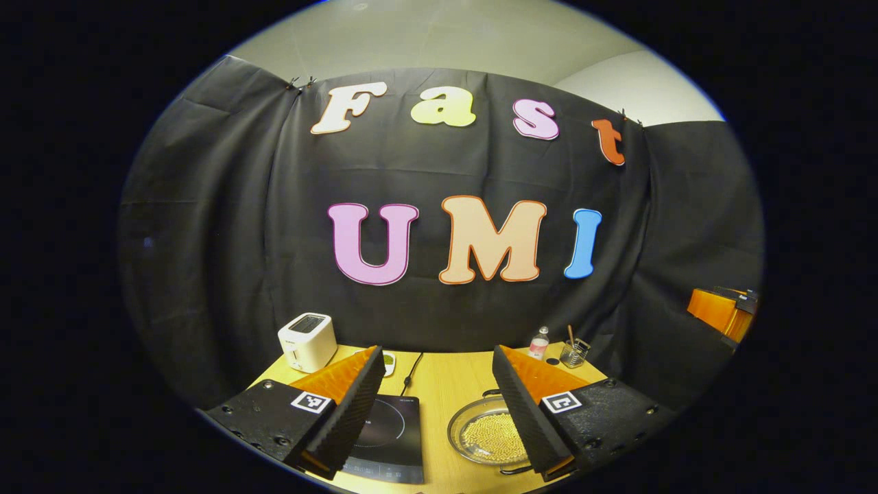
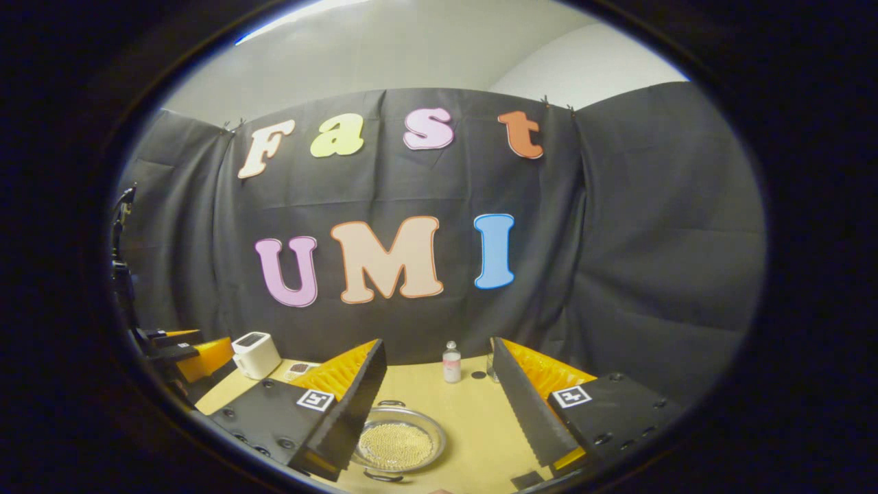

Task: First push the handle of the pot to place it horizontally, then grasp the pot with both hands and set it on the induction cooktop.

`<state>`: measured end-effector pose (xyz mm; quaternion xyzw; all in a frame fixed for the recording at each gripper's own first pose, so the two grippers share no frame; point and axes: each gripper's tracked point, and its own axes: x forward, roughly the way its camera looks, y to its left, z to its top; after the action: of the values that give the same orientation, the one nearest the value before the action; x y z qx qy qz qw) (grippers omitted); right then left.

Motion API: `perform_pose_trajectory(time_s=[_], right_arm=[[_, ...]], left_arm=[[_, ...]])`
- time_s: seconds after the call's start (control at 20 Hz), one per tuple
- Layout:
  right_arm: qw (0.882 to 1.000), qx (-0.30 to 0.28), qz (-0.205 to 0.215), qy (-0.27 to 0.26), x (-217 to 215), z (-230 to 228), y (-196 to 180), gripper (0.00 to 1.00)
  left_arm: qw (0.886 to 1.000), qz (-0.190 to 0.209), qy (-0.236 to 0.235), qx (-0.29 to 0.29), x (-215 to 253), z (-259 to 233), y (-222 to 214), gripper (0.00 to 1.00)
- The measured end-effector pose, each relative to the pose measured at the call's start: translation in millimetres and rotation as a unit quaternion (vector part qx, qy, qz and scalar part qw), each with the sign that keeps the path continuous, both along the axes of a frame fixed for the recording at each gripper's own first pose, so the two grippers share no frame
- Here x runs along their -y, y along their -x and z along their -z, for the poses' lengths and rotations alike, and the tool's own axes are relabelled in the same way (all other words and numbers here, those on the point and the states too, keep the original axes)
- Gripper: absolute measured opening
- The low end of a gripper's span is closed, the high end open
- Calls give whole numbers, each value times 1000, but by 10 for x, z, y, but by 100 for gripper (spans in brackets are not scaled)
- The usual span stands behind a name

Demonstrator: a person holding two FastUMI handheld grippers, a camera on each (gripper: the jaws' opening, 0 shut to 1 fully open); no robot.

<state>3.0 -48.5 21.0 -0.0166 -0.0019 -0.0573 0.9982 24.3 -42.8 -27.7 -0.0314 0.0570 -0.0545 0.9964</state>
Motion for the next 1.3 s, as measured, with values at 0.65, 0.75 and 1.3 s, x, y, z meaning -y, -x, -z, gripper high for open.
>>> perform_pose_trajectory(time_s=[0.65, 0.75, 1.3], right_arm=[[1000, -14, -24, -9, -136, 79, 0, 94], [1000, -8, -26, -13, -168, 49, 5, 99], [999, -12, -32, -3, -344, 120, -50, 42]], left_arm=[[1000, -7, -7, -4, -101, 35, 156, 96], [1000, -7, -7, -3, -110, 42, 156, 96], [1000, -3, 9, -24, -215, 206, 192, 96]])
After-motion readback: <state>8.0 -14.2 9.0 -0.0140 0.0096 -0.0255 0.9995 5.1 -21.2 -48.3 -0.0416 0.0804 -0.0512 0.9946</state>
